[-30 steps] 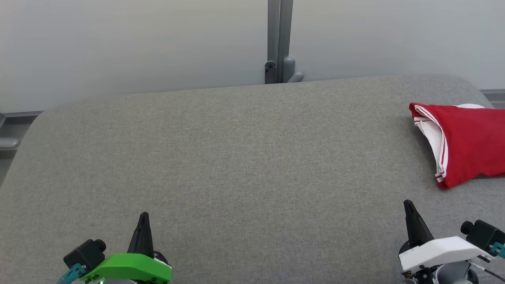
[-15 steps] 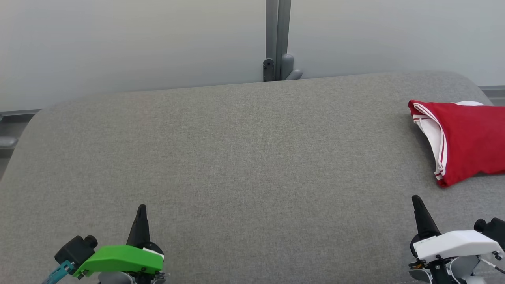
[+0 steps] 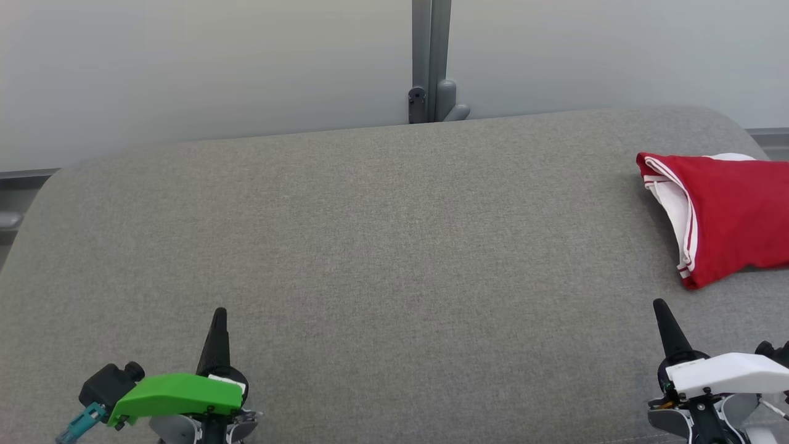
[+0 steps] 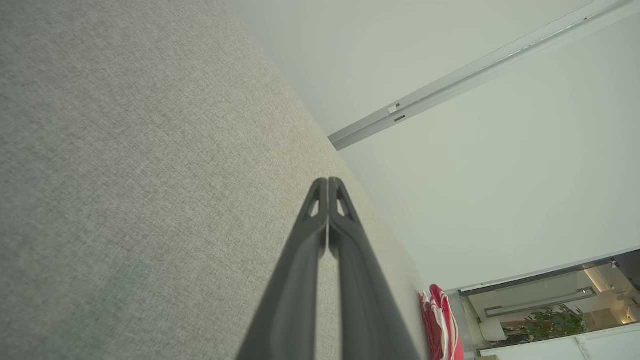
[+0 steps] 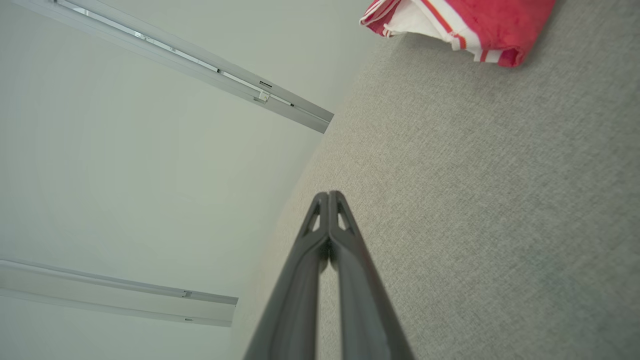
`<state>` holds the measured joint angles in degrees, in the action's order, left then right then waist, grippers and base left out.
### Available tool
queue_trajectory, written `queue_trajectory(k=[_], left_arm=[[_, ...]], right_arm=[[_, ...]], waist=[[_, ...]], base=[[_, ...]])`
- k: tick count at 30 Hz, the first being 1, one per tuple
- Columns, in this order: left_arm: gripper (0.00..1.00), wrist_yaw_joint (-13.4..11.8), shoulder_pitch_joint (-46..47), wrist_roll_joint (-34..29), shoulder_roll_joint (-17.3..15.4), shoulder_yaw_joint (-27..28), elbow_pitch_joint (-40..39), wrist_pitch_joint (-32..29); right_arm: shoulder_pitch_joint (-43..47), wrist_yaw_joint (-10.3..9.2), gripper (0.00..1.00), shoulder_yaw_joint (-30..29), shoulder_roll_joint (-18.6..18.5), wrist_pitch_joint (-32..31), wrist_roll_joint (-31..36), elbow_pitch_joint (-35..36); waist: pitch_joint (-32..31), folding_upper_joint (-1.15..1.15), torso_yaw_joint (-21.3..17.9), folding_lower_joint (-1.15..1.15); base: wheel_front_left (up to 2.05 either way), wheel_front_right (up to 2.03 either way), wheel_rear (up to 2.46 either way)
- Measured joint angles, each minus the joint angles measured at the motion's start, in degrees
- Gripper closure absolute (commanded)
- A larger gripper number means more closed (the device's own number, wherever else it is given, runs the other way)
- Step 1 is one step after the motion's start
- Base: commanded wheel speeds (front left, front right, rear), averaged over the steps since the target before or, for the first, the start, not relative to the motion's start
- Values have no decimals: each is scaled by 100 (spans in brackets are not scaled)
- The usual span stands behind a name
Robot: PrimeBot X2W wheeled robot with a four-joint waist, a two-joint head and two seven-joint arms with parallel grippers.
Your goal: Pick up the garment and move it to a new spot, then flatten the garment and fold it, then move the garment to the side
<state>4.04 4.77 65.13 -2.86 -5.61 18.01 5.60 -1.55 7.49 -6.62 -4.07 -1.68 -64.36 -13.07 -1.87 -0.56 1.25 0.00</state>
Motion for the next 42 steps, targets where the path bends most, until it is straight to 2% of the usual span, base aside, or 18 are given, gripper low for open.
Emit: queue_trajectory(k=[17,42], left_arm=[[100,104,137,969,1,75,-44,-176],[100,248,294,2064,2,159,-94,-385]], right_arm=[[-114,-1,100,-263,-5,-337,-967,-24],[-259,-1,100,-582,-4,-745,-2061,-53]], waist=[[59,0,-36,0],[142,0,-85,0]], base=[[0,0,0],[0,0,0]])
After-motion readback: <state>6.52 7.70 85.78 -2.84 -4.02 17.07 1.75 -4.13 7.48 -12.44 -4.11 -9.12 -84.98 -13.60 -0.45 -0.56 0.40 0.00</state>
